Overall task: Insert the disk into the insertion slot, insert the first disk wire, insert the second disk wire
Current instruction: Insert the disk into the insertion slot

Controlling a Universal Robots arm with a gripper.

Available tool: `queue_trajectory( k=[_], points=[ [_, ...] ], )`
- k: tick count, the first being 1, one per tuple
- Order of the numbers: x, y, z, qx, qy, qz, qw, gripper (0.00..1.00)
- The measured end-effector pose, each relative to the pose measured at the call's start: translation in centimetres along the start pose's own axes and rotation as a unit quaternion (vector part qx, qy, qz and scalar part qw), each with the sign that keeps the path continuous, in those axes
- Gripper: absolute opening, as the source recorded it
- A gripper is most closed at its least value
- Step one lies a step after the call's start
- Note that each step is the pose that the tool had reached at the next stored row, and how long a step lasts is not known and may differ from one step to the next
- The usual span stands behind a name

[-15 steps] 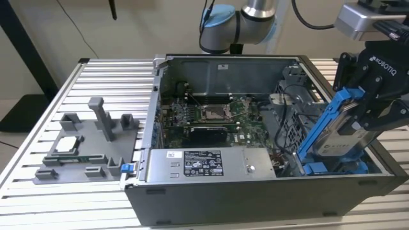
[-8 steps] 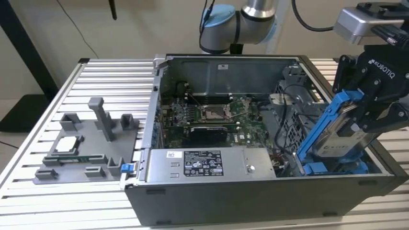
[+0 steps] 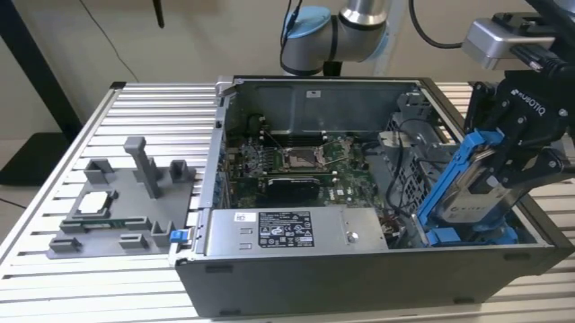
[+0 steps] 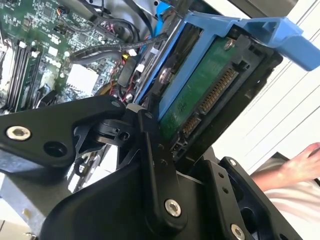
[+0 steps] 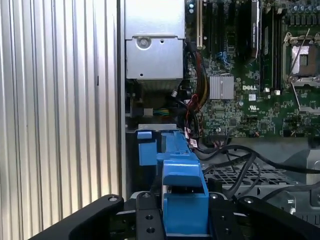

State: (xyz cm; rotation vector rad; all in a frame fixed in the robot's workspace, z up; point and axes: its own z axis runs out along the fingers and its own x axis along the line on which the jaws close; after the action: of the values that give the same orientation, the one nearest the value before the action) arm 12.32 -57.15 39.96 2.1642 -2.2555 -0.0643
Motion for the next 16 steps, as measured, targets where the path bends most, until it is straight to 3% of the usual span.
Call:
queue_trajectory(
  k=[9,10,14,16],
  points=[
    [-0.07,-0.06,1.56,0.0000,-0.0009,0.005,1.0000,0.00],
    [-0.06,-0.06,1.67,0.0000,-0.0006,0.005,1.0000,1.00],
    [-0.10,-0.06,1.64,-0.0002,0.0001,0.005,1.0000,1.00],
    [-0.11,-0.04,1.24,-0.0013,0.0004,0.005,1.0000,1.00]
  ],
)
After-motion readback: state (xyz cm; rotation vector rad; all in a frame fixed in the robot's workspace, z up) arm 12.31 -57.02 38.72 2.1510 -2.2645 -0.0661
